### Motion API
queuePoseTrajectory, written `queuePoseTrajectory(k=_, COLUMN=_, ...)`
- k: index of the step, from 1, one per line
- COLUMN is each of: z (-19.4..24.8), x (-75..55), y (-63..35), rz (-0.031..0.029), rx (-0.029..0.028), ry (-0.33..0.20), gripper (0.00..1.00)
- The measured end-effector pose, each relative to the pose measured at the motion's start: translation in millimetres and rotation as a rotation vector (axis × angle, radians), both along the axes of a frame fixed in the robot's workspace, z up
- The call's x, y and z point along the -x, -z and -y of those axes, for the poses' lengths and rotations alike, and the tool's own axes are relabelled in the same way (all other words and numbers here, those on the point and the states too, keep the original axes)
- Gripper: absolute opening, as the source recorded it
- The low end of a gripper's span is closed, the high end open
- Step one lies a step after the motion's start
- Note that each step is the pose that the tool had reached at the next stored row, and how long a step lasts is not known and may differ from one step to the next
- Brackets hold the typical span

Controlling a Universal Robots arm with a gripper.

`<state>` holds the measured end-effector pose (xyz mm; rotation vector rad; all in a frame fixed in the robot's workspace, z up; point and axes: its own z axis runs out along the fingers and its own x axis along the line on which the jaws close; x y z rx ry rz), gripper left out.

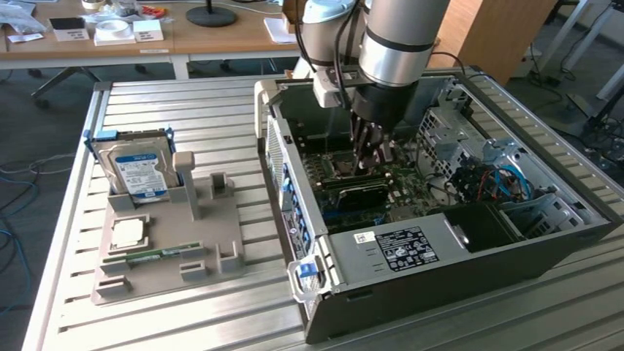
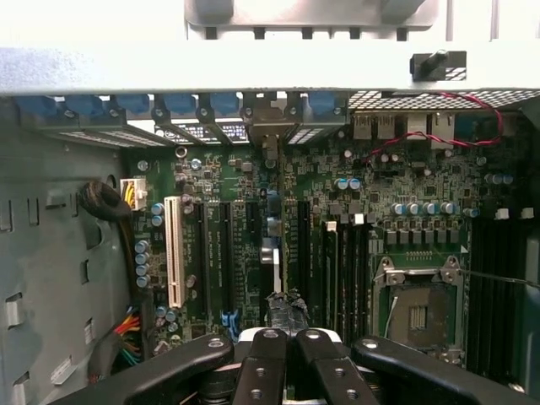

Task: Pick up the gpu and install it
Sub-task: 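Press down on the gpu until it lock into place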

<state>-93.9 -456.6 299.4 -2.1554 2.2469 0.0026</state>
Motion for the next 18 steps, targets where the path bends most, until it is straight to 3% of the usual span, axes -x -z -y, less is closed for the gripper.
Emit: queuePoseTrajectory(k=18, z=-0.2, x=0.0, y=5.1, rz=0.0000, rx=0.0000, ry=0.000, gripper=0.11)
